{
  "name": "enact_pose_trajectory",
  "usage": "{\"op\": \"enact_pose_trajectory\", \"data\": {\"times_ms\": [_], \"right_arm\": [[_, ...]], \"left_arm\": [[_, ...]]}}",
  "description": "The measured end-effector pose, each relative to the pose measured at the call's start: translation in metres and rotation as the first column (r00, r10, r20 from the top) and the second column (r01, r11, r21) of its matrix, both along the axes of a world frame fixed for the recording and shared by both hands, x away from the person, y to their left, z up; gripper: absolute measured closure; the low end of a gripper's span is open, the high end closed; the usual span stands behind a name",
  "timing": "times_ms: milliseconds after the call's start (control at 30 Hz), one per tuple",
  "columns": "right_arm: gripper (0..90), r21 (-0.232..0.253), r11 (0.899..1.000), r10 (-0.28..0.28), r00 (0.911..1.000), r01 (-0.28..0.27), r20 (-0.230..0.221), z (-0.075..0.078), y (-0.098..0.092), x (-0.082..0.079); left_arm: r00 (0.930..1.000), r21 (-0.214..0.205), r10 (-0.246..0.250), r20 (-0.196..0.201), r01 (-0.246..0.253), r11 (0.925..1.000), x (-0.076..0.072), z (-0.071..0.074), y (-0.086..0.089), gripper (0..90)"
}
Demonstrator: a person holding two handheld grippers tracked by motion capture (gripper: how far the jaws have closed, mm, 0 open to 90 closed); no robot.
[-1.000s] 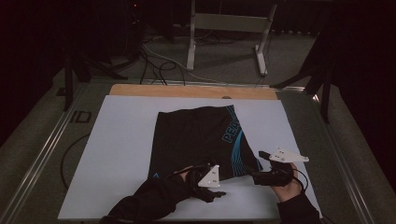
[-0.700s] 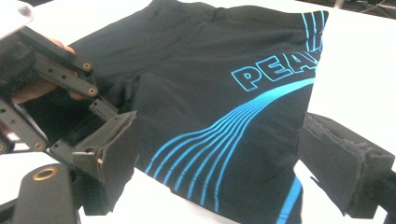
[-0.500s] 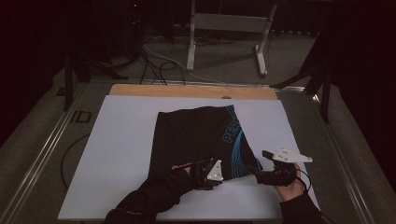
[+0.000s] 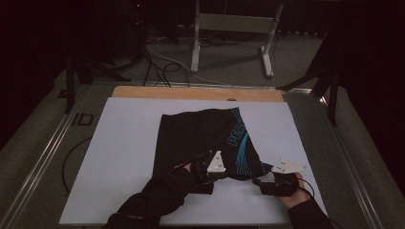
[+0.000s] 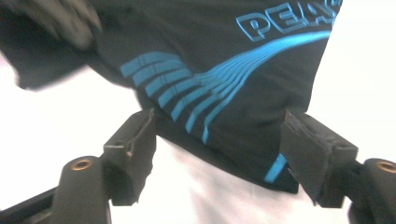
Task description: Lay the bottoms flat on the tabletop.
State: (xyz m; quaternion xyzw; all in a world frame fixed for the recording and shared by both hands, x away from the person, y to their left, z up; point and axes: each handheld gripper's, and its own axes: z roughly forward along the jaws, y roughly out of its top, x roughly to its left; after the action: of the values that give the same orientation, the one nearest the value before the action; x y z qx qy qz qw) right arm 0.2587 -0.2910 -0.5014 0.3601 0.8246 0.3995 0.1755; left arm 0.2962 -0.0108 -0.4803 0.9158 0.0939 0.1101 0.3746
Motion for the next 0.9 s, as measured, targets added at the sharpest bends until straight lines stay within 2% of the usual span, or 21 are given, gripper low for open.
{"op": "enact_pose_trajectory", "data": {"times_ms": [33, 100, 133, 200, 267, 333, 367, 433, 533, 667, 733, 900], "right_arm": [[29.8, 0.000, 1.000, 0.000, 1.0000, 0.000, 0.000, 0.000, 0.000, 0.000], [34.3, -0.042, 0.999, 0.011, 0.9999, -0.012, -0.013, -0.007, 0.004, 0.002], [35.6, -0.044, 0.999, 0.002, 0.9998, -0.002, -0.019, -0.008, 0.005, 0.002], [43.8, -0.081, 0.997, -0.006, 1.0000, 0.006, 0.004, -0.010, 0.003, 0.003], [48.1, -0.137, 0.989, -0.046, 0.9985, 0.049, 0.032, -0.011, 0.002, 0.005], [58.1, -0.142, 0.988, -0.055, 0.9975, 0.061, 0.045, -0.011, 0.000, 0.006], [59.9, -0.158, 0.984, -0.074, 0.9955, 0.083, 0.058, -0.010, -0.001, 0.006], [74.3, -0.161, 0.984, -0.065, 0.9951, 0.076, 0.075, -0.009, -0.002, 0.006], [88.2, -0.158, 0.984, -0.062, 0.9932, 0.077, 0.098, -0.002, -0.001, 0.004], [89.2, -0.133, 0.988, -0.056, 0.9897, 0.074, 0.132, 0.011, -0.002, -0.003], [89.4, -0.126, 0.990, -0.045, 0.9895, 0.062, 0.137, 0.018, -0.001, -0.007], [89.4, -0.100, 0.994, -0.022, 0.9892, 0.036, 0.145, 0.030, 0.002, -0.015]], "left_arm": [[1.0000, 0.000, 0.000, 0.000, 0.000, 1.0000, 0.000, 0.000, 0.000, 87.7], [0.9999, -0.012, 0.012, 0.004, -0.012, 0.9999, 0.002, 0.004, 0.001, 87.7], [0.9998, -0.022, 0.018, 0.003, -0.018, 0.9996, 0.002, 0.004, 0.001, 87.7], [0.9998, -0.032, 0.015, -0.010, -0.016, 0.9994, 0.003, 0.005, 0.002, 87.7], [0.9996, -0.038, 0.019, -0.020, -0.020, 0.9991, 0.003, 0.005, 0.003, 87.7], [0.9995, -0.043, 0.019, -0.024, -0.020, 0.9989, 0.003, 0.006, 0.004, 87.6], [0.9994, -0.049, 0.025, -0.026, -0.026, 0.9985, 0.003, 0.006, 0.005, 87.7], [0.9992, -0.054, 0.027, -0.029, -0.028, 0.9981, 0.003, 0.007, 0.006, 87.6], [0.9992, -0.050, 0.021, -0.035, -0.023, 0.9985, 0.002, 0.009, 0.008, 87.6], [0.9989, -0.060, 0.010, -0.046, -0.013, 0.9981, -0.001, 0.014, 0.014, 87.6], [0.9993, -0.048, -0.002, -0.037, 0.000, 0.9989, -0.004, 0.018, 0.017, 87.5], [0.9989, -0.052, -0.024, -0.041, 0.022, 0.9984, -0.012, 0.028, 0.023, 87.4]]}}
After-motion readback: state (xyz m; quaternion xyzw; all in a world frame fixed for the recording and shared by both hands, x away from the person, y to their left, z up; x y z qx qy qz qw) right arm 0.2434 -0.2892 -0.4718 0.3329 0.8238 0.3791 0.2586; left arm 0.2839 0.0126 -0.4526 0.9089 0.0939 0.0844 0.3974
